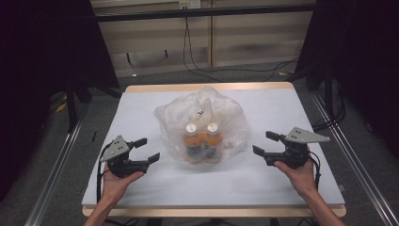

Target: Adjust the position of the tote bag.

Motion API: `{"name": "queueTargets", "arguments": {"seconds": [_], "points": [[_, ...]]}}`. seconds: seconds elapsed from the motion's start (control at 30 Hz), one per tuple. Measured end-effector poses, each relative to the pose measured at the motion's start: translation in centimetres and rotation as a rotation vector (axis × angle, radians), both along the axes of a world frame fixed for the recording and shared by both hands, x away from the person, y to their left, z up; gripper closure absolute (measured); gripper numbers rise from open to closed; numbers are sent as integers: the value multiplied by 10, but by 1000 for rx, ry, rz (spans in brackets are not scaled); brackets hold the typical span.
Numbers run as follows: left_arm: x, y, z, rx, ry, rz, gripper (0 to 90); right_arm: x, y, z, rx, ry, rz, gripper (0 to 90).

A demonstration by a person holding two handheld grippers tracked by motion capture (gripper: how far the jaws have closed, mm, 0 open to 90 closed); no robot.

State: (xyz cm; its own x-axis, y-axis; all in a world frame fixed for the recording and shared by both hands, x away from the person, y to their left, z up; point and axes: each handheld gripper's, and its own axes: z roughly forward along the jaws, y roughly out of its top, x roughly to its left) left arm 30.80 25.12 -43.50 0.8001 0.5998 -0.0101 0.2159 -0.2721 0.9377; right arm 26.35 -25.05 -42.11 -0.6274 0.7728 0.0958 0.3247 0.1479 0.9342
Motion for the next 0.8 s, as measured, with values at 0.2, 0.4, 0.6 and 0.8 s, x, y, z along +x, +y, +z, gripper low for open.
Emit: {"name": "queueTargets", "arguments": {"seconds": [0.2,0.4,0.6,0.8], "points": [[9,-6,6,6,3,11,276,20,7,5,-4,21,29,325],[28,-11,18,-15,-14,9,320,36,9,13,0,24,49,396],[45,-15,30,-33,-22,12,352,60,10,22,-9,28,43,443],[63,-24,41,-44,-15,11,365,80,11,32,-9,9,24,508]]}}
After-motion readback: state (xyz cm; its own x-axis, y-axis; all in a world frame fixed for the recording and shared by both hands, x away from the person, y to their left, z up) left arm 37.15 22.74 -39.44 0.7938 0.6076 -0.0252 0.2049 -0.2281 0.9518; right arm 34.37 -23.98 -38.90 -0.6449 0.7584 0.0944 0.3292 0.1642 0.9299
